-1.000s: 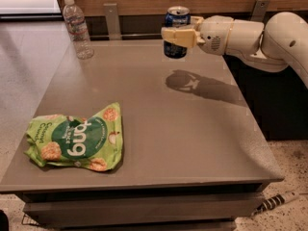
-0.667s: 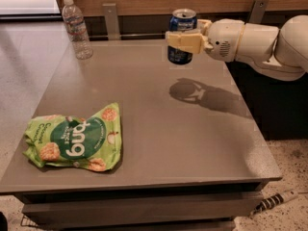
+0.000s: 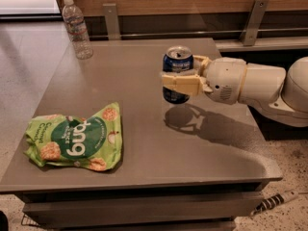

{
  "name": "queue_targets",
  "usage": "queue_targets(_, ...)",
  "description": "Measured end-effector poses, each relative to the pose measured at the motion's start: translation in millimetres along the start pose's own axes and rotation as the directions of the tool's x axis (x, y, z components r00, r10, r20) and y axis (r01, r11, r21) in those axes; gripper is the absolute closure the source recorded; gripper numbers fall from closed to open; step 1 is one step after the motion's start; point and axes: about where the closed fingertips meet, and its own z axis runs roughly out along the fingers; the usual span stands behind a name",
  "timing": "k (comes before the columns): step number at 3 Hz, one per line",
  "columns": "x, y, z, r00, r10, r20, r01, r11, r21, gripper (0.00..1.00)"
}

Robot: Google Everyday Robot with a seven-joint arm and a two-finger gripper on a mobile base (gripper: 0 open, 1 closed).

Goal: Move pepsi can near green rice chip bag

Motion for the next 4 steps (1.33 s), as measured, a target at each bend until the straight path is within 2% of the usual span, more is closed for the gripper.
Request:
queue_targets(1,28.2,30.2,2.8,1.0,-0.004,-0.012,0.003,0.9994,-0.034,1.0)
queue_targets(2,51.6,50.5,10.3,1.0,-0.016,-0.012,0.015,0.9959,-0.089,1.0)
queue_targets(3,75.7,66.8,21.6,0.999,-0.039,-0.033,0.032,0.981,-0.191,1.0)
queue_targets(4,86.6,75.6,28.5,0.997,-0.057,-0.05,0.042,0.9652,-0.258,1.0)
